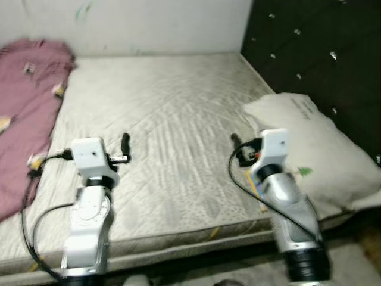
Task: Clean up the room
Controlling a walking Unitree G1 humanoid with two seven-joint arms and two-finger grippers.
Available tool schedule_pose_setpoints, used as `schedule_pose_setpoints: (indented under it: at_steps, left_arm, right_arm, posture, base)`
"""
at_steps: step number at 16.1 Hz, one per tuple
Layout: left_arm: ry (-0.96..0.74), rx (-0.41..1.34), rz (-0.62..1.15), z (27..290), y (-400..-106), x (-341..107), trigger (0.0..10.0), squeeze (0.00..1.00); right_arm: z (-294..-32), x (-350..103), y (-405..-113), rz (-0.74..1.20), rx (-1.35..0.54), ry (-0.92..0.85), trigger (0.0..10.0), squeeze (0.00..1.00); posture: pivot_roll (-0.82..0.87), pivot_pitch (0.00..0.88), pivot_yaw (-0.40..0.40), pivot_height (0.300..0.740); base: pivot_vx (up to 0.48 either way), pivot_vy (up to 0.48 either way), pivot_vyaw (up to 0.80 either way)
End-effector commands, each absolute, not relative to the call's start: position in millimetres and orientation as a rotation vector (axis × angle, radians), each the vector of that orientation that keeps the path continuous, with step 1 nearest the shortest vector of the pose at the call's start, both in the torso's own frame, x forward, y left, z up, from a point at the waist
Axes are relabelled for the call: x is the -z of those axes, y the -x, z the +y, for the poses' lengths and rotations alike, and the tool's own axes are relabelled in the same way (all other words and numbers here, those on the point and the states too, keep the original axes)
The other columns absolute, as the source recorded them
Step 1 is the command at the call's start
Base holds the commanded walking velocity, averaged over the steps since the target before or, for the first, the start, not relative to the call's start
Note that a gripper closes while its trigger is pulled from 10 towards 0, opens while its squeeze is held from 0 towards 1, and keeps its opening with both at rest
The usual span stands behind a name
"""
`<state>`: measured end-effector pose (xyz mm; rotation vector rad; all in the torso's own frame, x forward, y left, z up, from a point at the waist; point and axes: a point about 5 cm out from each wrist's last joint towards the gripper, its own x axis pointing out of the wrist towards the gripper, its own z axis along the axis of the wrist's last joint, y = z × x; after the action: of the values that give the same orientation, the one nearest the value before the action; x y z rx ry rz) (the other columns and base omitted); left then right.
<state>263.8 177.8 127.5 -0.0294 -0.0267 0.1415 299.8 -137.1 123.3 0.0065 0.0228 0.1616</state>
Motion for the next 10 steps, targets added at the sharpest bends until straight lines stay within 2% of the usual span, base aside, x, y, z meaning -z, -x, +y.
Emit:
schedule_pose_setpoints:
  at_steps: [1,9,10]
  left_arm:
    - [0.03,-0.144,-0.036,179.9,-265.7,-131.3,10.0,0.0]
    - [0.023,-0.181,-0.022,185.1,-264.3,-127.0,10.0,0.0]
    - [0.024,-0.18,-0.022,185.0,-264.3,-127.1,10.0,0.0]
  right_arm:
    - [-133.5,-130.8,-303.1,-0.006,-0.173,0.003,10.0,0.0]
    - [-131.0,-133.1,-304.9,-0.029,-0.192,0.026,10.0,0.0]
    - [-130.7,-133.4,-304.9,-0.031,-0.194,0.029,10.0,0.0]
  posture:
    - [0.05,0.016,-0.032,0.74]
    - [0.05,0.019,-0.033,0.74]
    - [0.05,0.019,-0.033,0.74]
  base:
    - [0.0,0.48,0.0]
    - [0.0,0.48,0.0]
    - [0.0,0.48,0.8]
